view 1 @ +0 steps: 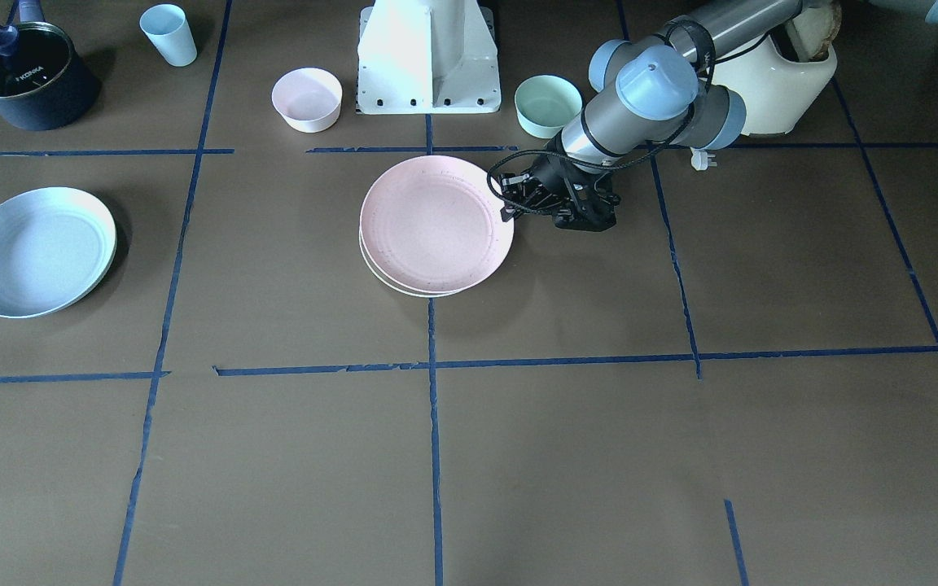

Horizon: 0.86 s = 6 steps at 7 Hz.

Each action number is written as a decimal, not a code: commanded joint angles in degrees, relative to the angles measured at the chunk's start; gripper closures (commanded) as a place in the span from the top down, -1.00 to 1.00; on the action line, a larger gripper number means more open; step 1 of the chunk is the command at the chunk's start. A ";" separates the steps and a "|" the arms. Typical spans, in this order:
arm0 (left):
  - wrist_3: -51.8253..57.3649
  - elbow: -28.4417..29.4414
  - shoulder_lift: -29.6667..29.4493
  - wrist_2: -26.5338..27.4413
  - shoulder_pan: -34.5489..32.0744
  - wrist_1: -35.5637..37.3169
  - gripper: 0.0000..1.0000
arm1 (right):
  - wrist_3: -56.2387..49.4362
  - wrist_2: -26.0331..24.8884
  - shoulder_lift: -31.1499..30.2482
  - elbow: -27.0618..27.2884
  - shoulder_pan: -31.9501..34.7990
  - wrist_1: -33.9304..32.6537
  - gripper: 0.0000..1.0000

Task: Stack three plates with pink and blue
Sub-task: 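Carry the pink plate onto the cream plate and release it, then withdraw the left gripper while the right gripper reaches the blue plate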

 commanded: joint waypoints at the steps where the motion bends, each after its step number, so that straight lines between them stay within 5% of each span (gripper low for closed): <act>1: -0.17 -0.20 -0.15 3.51 0.35 -2.75 1.00 | -0.03 1.58 0.00 -0.49 -0.97 0.02 1.00; 4: -3.86 -7.58 4.32 3.99 -4.02 -4.63 1.00 | 6.76 3.97 -0.70 -0.40 -4.12 3.77 1.00; 6: -3.86 -7.85 5.39 3.98 -4.57 -4.62 1.00 | 29.38 -4.49 -7.36 -1.80 -15.85 30.20 0.99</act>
